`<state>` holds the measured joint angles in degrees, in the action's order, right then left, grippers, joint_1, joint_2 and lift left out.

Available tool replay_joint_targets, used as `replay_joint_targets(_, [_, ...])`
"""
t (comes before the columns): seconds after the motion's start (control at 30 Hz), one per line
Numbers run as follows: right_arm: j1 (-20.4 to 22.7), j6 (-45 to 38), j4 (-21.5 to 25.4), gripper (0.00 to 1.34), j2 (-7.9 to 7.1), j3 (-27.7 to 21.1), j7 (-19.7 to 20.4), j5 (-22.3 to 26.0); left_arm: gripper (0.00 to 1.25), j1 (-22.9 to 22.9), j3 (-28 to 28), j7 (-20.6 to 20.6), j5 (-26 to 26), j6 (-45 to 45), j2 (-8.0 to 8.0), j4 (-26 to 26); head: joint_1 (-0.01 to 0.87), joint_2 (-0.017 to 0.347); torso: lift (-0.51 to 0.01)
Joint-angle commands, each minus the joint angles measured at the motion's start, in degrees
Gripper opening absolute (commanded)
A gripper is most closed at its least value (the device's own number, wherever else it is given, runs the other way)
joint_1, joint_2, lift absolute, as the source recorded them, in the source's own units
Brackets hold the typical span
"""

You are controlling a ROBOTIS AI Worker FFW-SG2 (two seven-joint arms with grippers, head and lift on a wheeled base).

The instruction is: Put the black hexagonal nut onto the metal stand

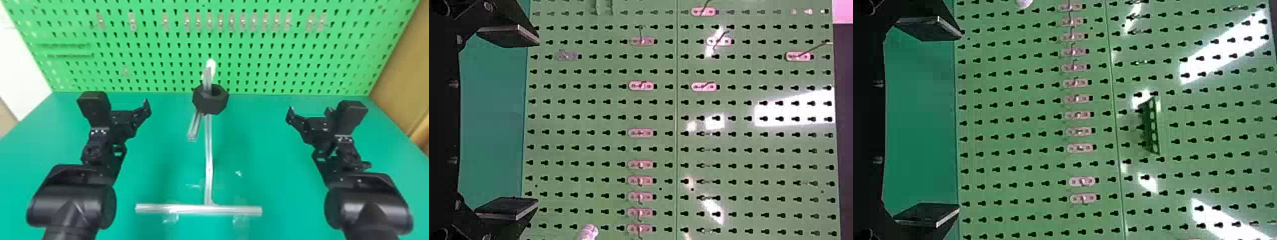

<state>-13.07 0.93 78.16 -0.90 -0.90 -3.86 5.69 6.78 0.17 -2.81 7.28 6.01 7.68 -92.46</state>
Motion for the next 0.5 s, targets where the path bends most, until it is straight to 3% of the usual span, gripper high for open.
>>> replay_joint_targets(0.0, [0.33, -1.81, 0.68, 1.25, 0.02, -0.07, -0.01, -0.68, 1.1, 0.51, -0.34, 0.0, -0.68, -0.3, -0.04, 0.44, 0.693, 0.081, -0.001])
replay_joint_targets(0.47, [1.47, -5.68, 3.14, 1.25, -0.07, 0.11, 1.22, -1.82, 1.1, 1.92, -1.31, 0.0, -1.21, -1.88, -0.3, 2.19, 0.693, 0.081, -0.001])
